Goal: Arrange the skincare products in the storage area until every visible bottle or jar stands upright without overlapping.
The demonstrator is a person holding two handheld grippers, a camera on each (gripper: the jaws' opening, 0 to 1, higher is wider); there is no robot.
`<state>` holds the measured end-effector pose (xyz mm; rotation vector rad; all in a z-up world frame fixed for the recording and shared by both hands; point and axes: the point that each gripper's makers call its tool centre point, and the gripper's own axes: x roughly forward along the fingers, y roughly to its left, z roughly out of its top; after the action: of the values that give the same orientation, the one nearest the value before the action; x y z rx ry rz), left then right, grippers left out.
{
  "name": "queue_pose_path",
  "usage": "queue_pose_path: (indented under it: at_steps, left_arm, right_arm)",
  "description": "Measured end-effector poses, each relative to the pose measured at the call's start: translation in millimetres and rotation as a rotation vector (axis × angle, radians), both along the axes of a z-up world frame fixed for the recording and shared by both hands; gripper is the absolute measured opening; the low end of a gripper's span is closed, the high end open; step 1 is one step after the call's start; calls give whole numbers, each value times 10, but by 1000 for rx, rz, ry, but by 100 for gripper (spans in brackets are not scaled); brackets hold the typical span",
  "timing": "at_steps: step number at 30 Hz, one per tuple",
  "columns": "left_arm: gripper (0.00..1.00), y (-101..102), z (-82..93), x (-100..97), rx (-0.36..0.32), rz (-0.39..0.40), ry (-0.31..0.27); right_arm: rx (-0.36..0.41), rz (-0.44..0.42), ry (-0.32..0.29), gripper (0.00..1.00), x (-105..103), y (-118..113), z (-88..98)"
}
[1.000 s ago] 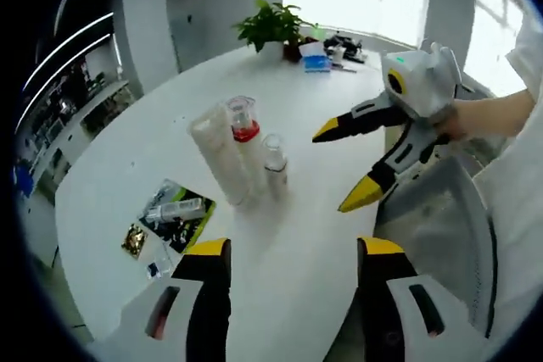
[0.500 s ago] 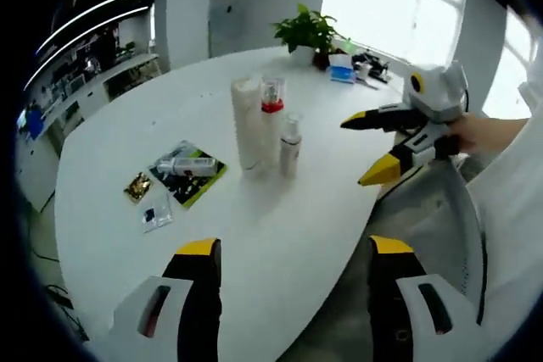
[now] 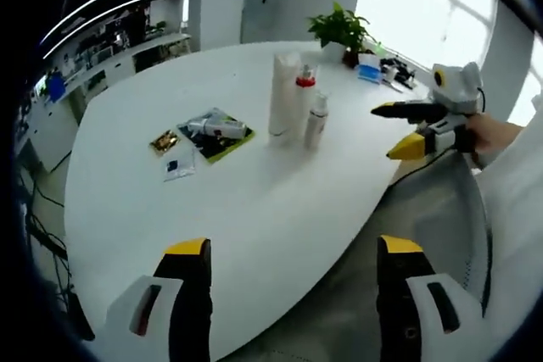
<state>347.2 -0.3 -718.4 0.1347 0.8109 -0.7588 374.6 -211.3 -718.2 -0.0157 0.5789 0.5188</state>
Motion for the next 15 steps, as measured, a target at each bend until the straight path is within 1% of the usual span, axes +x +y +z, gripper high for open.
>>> queue_pose_path:
  at_steps: [3,6,9,15]
  left_arm:
    - [83,74,-8,-22,-10,37,0]
    - [84,138,-56,-91,-7,49,13]
    - [85,203,-110,-142,6,59,28]
    - [87,236,-103,-196,0,76,30]
  right_arm:
    - [10,-7,-1,94,-49,12,24]
    - [16,-8,-6,94,-98,34,27]
    - [6,-9,-7,95,-91,23,15]
    - [-3,-13,-5,94,-75,7,-12]
